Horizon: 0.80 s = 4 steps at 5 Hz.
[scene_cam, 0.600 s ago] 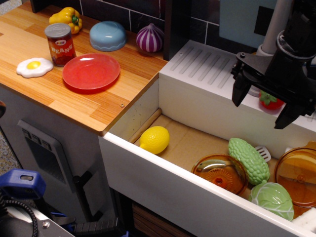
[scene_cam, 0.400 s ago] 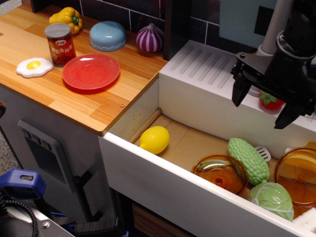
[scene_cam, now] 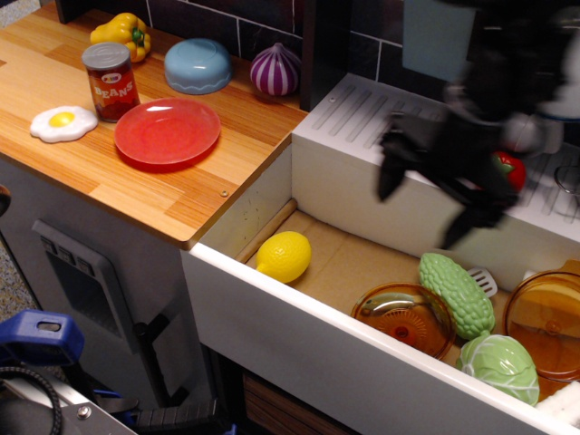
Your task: Put lemon on plate
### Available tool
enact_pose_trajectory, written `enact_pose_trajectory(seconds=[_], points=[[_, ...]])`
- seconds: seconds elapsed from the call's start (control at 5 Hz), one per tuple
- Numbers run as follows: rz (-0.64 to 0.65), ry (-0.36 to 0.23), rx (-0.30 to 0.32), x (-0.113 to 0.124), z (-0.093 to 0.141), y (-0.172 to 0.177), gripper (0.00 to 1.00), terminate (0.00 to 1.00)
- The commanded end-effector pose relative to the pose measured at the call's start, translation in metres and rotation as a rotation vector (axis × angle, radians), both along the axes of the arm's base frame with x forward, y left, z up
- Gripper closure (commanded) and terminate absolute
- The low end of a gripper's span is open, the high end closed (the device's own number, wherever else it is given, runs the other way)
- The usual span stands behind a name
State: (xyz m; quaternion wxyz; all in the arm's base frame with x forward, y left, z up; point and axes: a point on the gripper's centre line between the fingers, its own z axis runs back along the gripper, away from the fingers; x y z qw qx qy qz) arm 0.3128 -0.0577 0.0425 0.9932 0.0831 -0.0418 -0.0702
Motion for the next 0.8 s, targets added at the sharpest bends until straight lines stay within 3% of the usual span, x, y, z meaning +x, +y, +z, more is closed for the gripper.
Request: enact_pose_trajectory(seconds=[0.0,0.2,0.6], points=[[-0.048,-0.058,-0.041,0.012,-0.001,0.033,0.00,0.00],[-0.035,-0.056,-0.069,0.008,-0.022,0.048,0.00,0.00],[0.011,-0.089,-0.059,-0.005,-0.058,0.060,0.00,0.00]])
